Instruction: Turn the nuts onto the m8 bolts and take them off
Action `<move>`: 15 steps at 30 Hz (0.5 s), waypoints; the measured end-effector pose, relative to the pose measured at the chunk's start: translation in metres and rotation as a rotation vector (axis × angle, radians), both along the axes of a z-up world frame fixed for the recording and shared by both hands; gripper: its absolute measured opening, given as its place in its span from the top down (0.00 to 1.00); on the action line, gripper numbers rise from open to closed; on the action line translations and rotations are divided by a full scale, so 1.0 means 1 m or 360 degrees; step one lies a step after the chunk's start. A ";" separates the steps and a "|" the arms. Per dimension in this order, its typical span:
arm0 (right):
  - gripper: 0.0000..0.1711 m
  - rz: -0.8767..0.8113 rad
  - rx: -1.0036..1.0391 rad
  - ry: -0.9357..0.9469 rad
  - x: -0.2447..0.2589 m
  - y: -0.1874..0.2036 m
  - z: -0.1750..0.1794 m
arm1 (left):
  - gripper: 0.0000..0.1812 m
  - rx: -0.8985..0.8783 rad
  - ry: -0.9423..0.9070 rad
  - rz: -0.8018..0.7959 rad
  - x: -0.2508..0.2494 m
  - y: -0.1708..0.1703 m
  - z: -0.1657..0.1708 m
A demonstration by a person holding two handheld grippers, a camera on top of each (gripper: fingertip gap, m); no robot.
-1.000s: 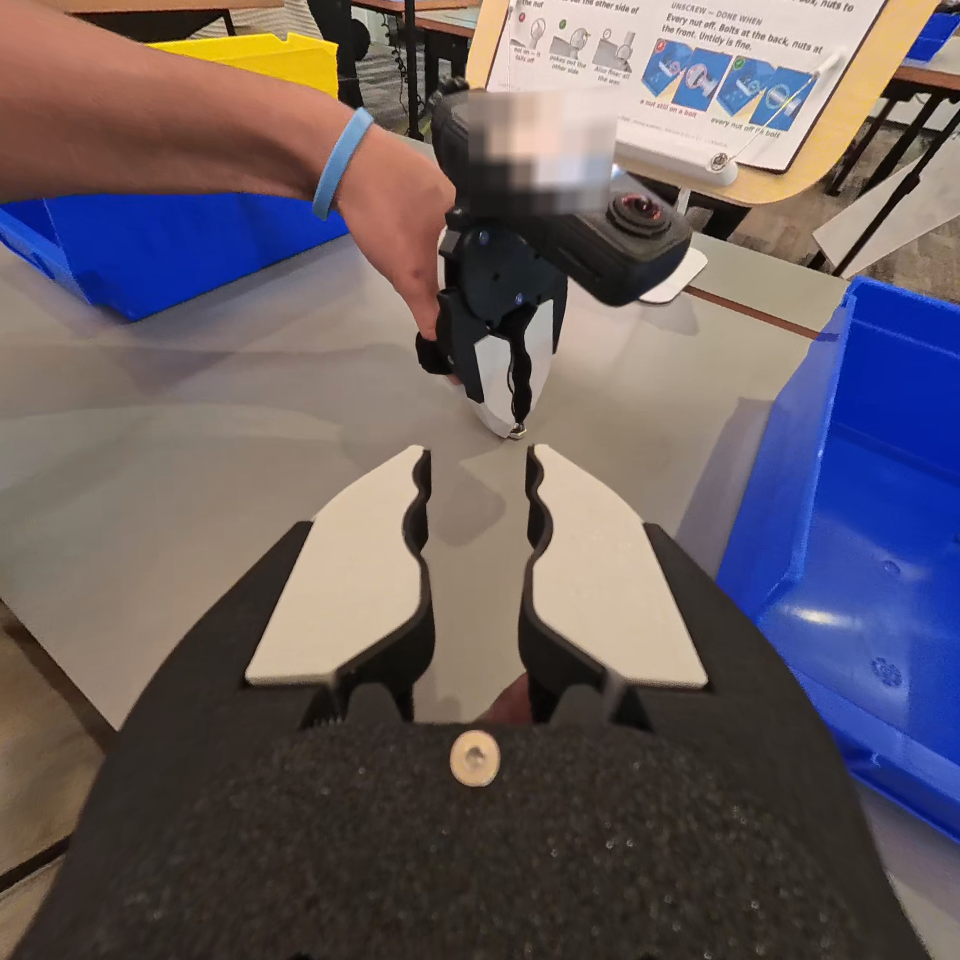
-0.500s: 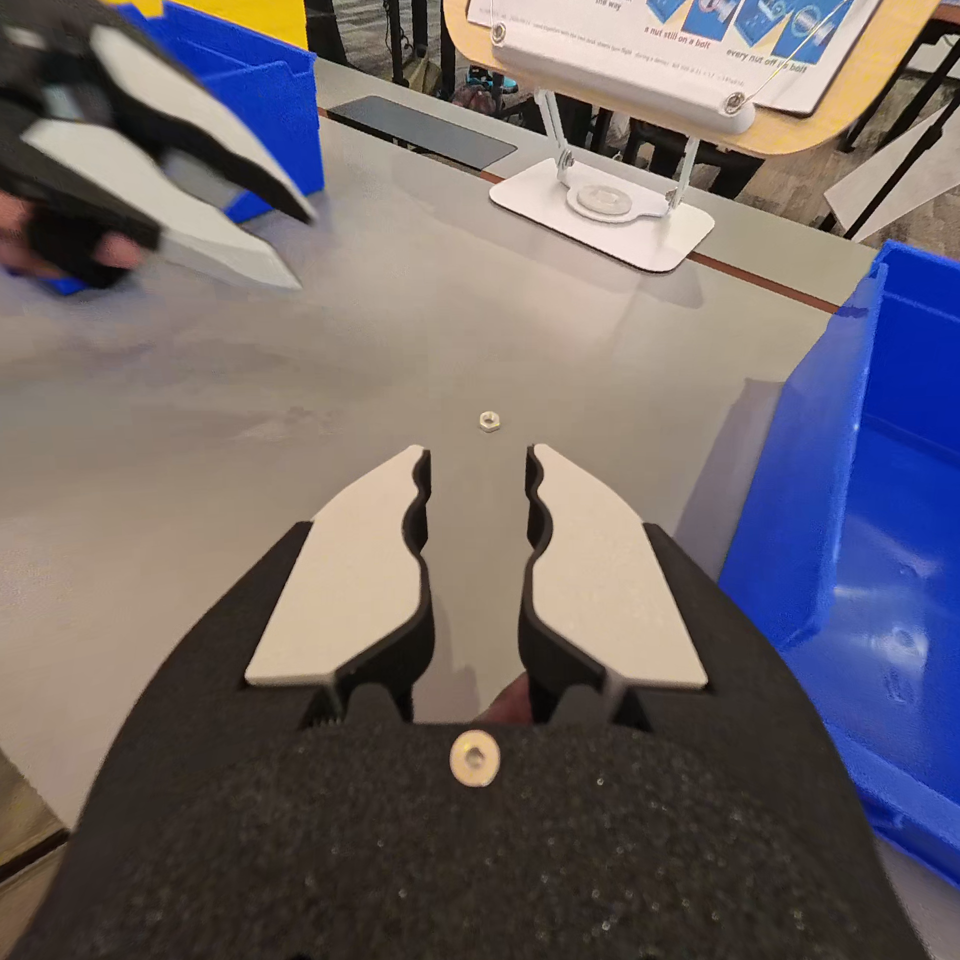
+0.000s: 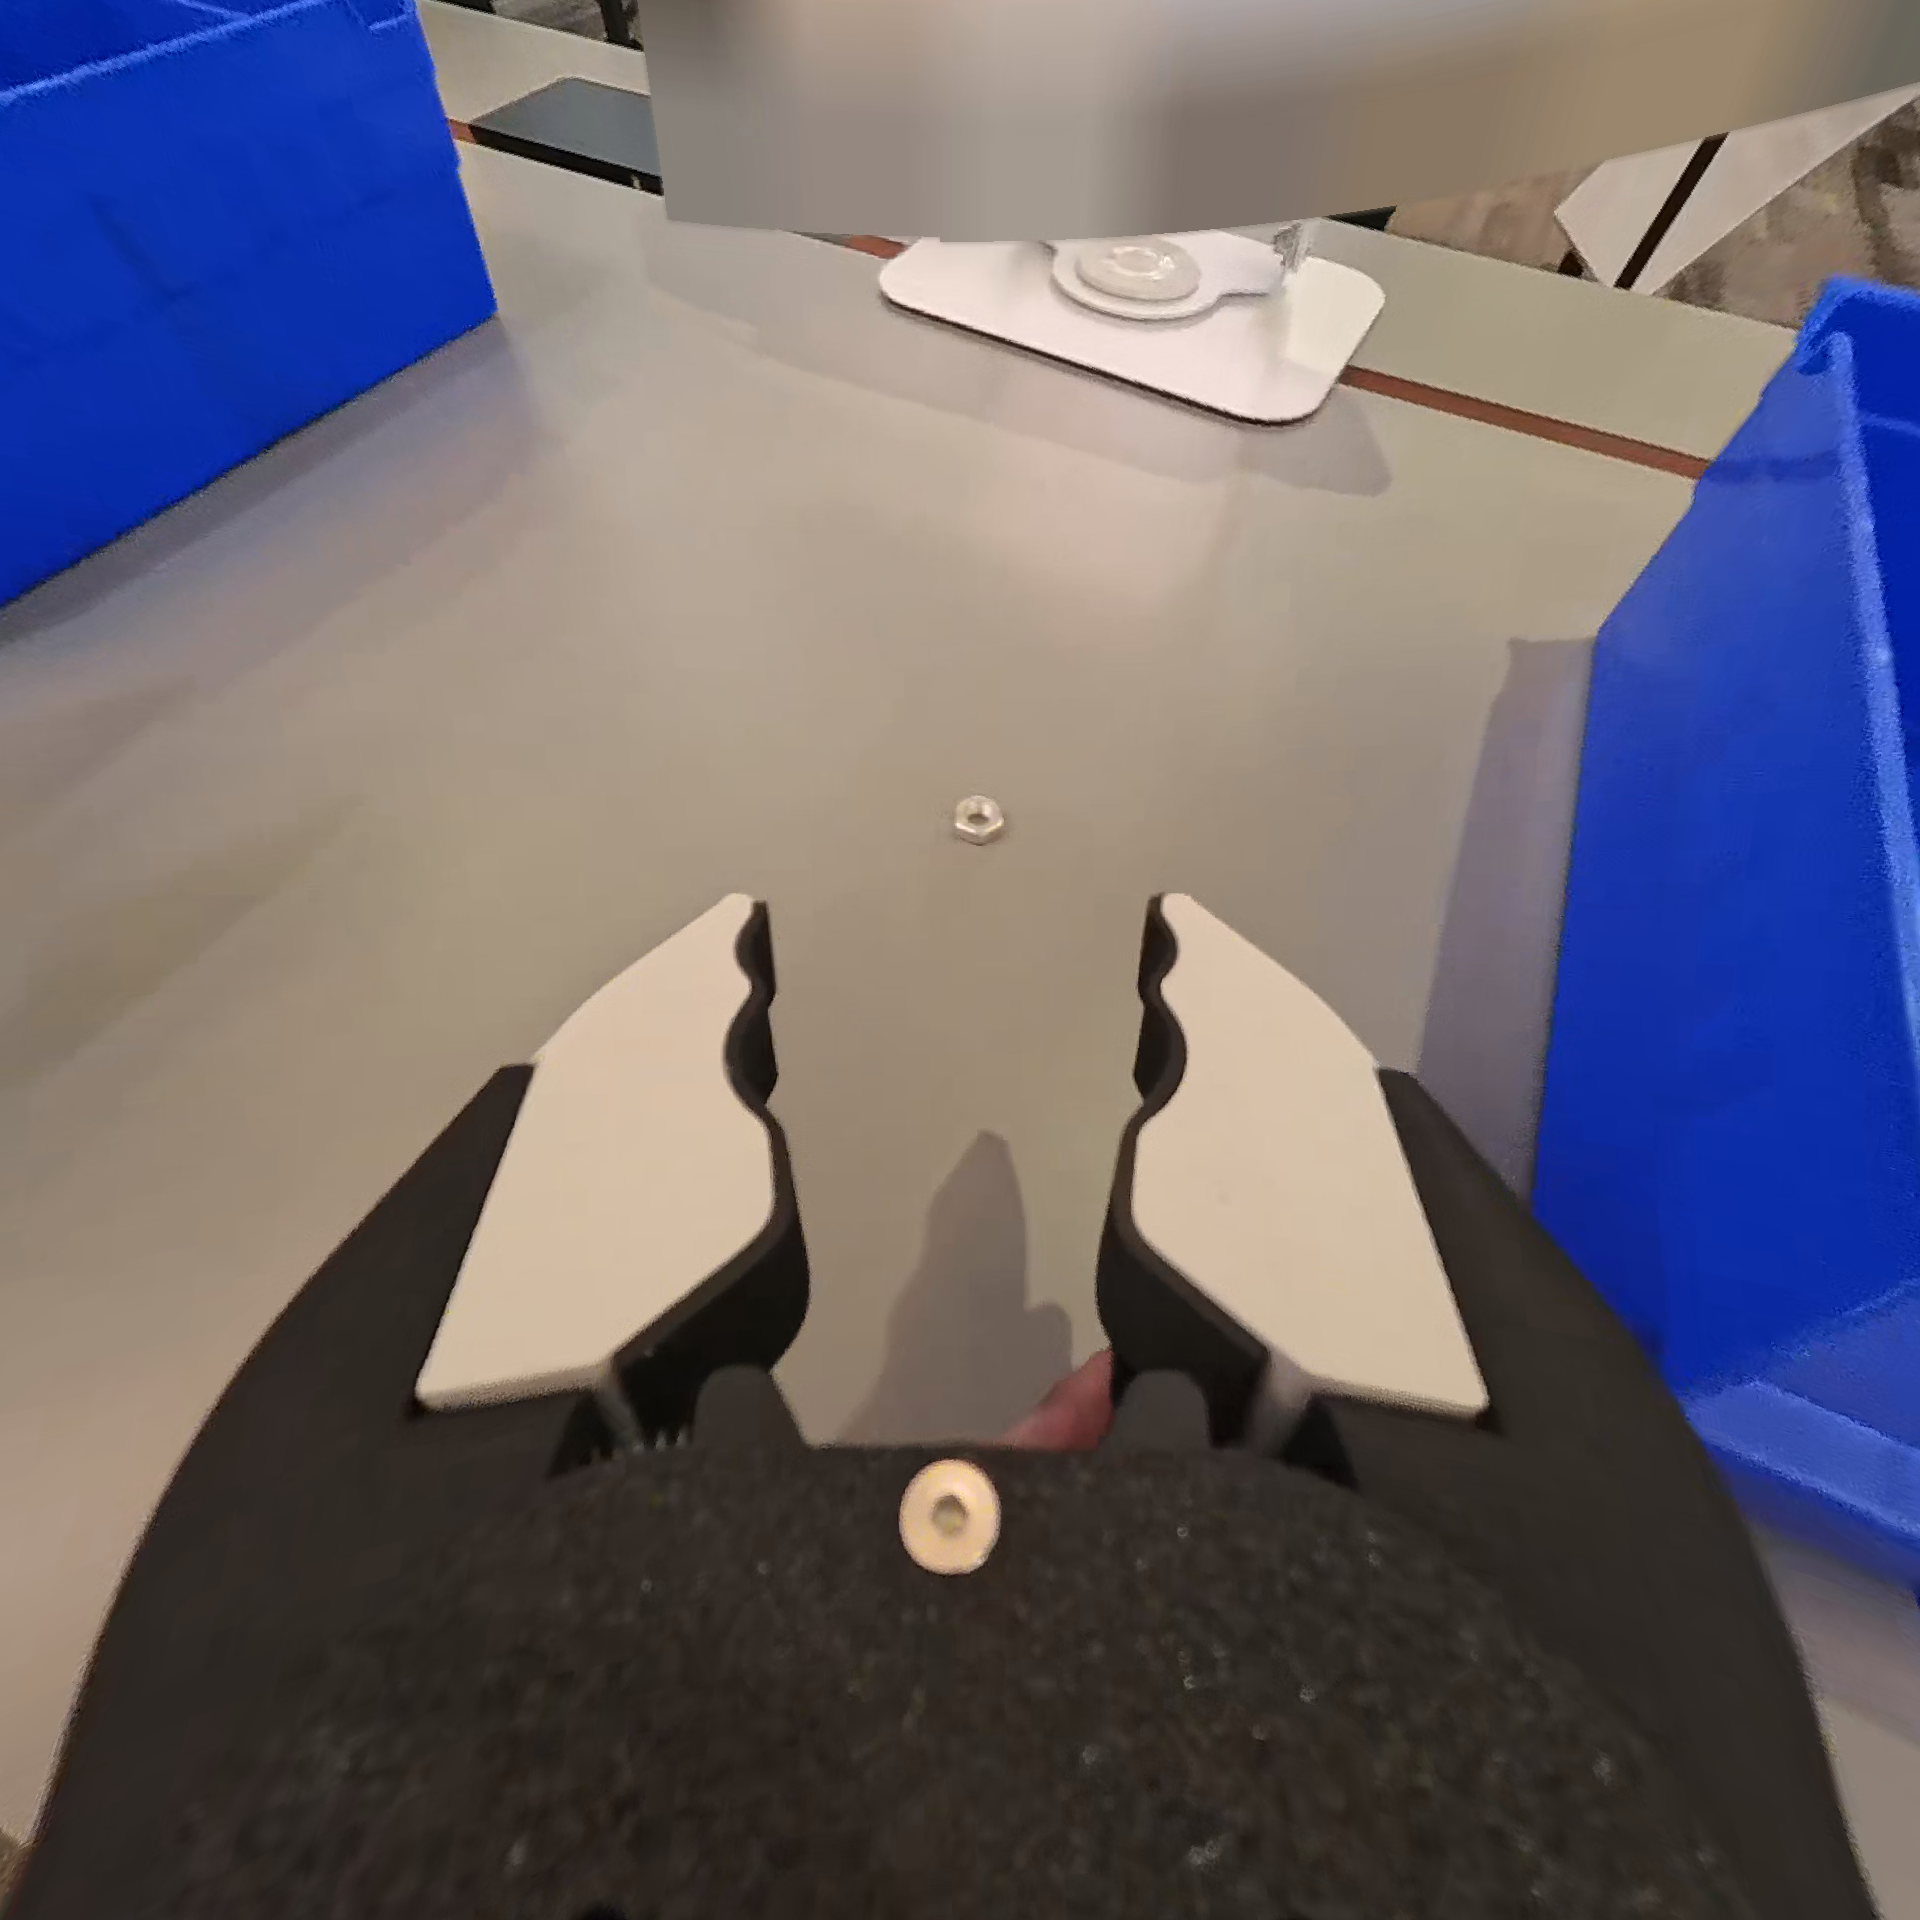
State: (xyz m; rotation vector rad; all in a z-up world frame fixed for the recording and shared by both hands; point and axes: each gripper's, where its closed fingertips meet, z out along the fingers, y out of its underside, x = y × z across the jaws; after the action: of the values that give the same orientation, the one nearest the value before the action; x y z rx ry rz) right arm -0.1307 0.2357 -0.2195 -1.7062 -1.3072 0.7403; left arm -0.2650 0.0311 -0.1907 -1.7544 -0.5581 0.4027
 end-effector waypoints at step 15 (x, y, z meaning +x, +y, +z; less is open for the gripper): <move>0.64 0.0175 0.0080 0.0011 -0.013 -0.015 0.008 | 0.66 -0.0630 0.0202 -0.0161 -0.088 -0.089 0.045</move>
State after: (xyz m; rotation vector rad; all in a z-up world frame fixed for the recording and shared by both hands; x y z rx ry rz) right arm -0.1434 0.2204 -0.2117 -1.6012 -1.4122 0.7690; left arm -0.3530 -0.0584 -0.1460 -2.1071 -0.3099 0.5784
